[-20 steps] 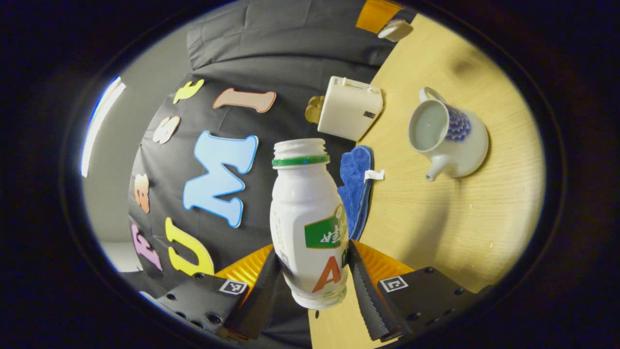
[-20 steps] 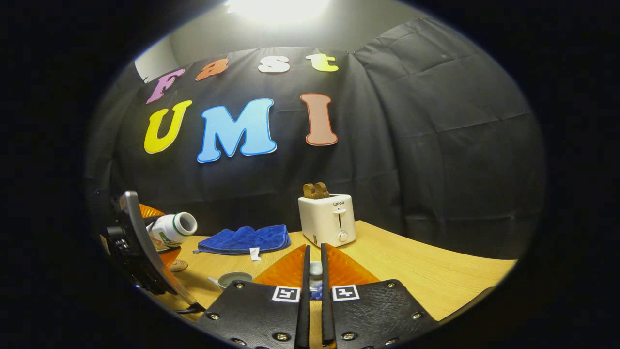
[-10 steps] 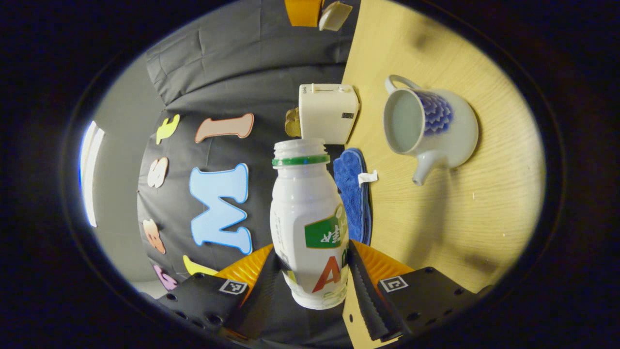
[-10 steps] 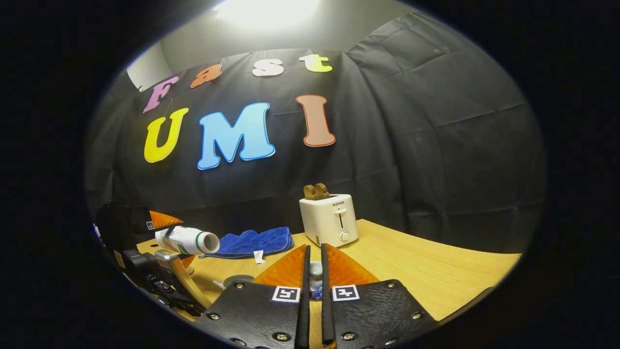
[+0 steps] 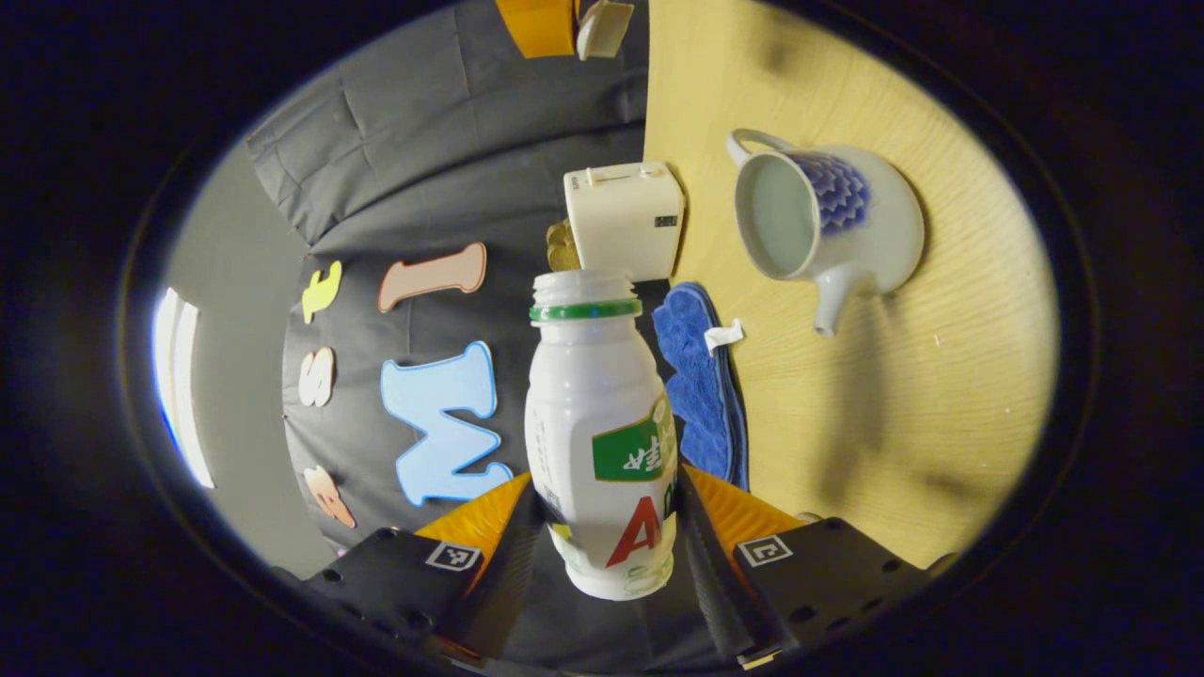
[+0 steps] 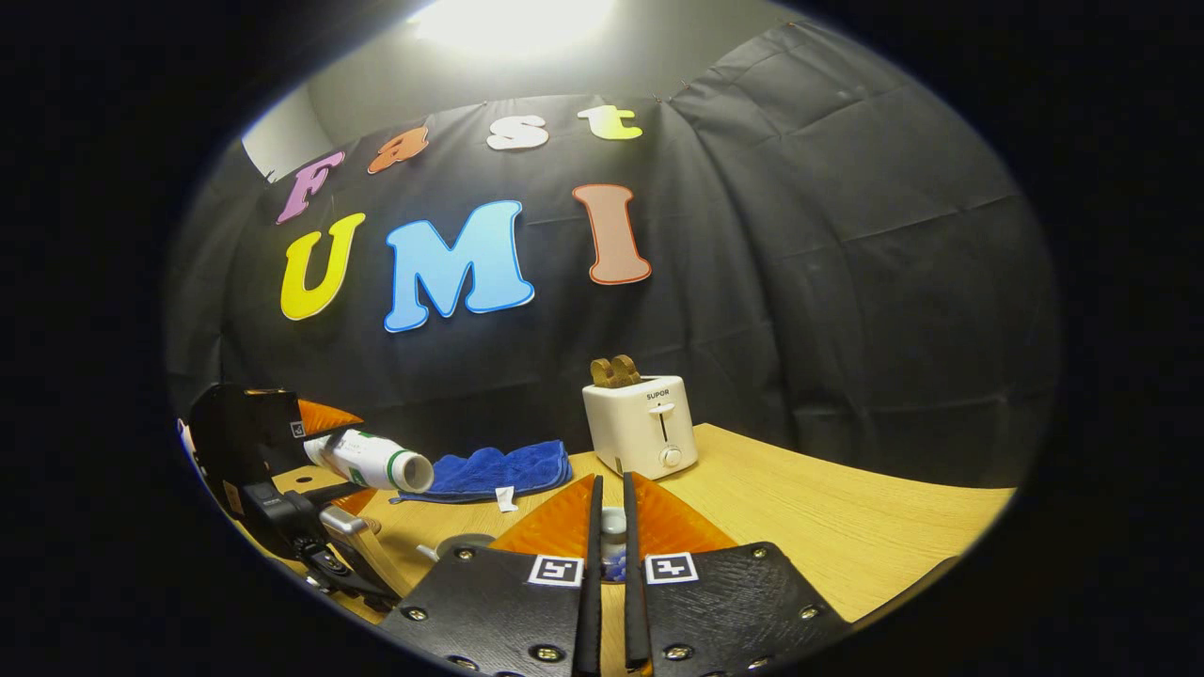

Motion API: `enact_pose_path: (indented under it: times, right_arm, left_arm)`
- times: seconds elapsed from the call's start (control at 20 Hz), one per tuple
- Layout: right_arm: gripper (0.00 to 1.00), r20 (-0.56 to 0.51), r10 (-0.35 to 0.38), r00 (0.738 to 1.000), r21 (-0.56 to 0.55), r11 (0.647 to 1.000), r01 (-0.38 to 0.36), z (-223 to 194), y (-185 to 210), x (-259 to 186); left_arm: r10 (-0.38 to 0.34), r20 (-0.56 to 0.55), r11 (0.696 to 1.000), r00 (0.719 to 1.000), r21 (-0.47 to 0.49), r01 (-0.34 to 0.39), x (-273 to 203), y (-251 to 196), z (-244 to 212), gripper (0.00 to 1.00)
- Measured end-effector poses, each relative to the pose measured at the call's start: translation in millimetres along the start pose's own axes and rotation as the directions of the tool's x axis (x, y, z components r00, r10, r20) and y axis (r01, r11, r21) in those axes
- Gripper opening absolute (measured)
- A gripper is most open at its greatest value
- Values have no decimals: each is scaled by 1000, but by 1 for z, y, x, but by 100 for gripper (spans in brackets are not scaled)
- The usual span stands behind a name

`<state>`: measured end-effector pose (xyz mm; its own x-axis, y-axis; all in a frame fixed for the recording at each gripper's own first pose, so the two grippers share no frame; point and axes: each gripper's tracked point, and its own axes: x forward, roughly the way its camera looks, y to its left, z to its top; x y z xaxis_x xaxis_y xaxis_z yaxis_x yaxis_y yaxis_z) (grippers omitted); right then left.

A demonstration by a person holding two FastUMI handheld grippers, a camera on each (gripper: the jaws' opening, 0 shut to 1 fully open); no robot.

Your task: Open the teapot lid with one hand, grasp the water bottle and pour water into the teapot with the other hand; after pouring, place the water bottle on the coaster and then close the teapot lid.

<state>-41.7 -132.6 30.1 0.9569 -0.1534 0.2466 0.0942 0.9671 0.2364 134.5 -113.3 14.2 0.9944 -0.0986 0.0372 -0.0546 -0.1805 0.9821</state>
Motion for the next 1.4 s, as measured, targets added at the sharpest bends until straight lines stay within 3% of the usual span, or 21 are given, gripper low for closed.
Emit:
enact_pose_path:
  times: [0.35,0.45,1.35,1.4]
  right_arm:
    - [10,1,3,1000,6,1000,-3,1,0,0]
    - [10,-3,4,1000,7,1000,-4,0,1,0]
    - [10,-11,14,1000,15,1000,-13,-2,2,1]
    - [10,-11,15,1000,14,1000,-14,-2,3,0]
  left_arm:
    - [5,7,999,1000,31,-5,1,8,0,89]
    - [10,7,999,1000,46,-10,1,11,-2,83]
    - [42,23,983,999,177,-45,0,36,-12,84]
    - [42,22,982,999,183,-45,0,36,-12,89]
